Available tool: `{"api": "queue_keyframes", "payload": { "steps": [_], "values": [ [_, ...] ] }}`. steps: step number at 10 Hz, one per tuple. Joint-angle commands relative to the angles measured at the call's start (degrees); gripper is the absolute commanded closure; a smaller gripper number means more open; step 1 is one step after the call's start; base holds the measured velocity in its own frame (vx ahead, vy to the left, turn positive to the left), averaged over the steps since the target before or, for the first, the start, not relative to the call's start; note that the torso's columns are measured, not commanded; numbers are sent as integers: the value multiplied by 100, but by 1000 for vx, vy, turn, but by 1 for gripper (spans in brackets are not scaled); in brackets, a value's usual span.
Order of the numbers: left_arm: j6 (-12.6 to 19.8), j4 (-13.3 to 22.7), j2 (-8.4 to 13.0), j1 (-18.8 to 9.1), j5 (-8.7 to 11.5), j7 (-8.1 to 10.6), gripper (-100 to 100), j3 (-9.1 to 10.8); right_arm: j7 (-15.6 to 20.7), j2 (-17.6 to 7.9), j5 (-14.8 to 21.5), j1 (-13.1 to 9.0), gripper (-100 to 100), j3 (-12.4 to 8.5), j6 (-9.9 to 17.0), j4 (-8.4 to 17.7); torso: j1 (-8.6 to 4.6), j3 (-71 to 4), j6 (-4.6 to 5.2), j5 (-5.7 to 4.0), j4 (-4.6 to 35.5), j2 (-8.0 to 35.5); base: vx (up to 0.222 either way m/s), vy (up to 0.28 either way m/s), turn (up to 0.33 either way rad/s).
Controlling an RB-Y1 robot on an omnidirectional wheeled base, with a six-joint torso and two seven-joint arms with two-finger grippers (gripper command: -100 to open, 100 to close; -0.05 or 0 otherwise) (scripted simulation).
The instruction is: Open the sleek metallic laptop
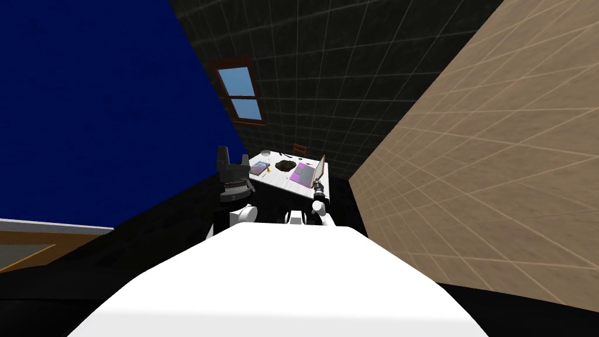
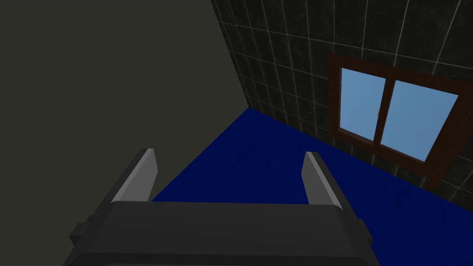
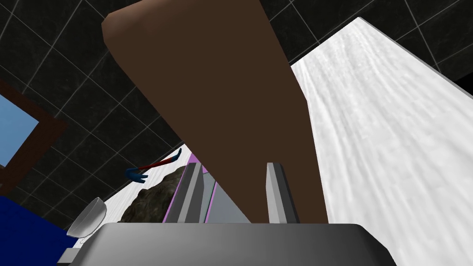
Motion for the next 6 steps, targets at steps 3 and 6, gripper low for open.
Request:
{"api": "queue_keyframes", "payload": {
  "steps": [3,6],
  "values": [
    [0,0,0,0,0,0,0,0,72,-65,-205,236,100,734,11,-227,4,-4,-5,-1,-8,-5,53,23,-243],
    [0,1,0,-2,0,0,0,0,297,-8,-99,131,100,657,73,-177,7,-7,-29,-5,-8,-16,8,14,-46]
  ]
}}
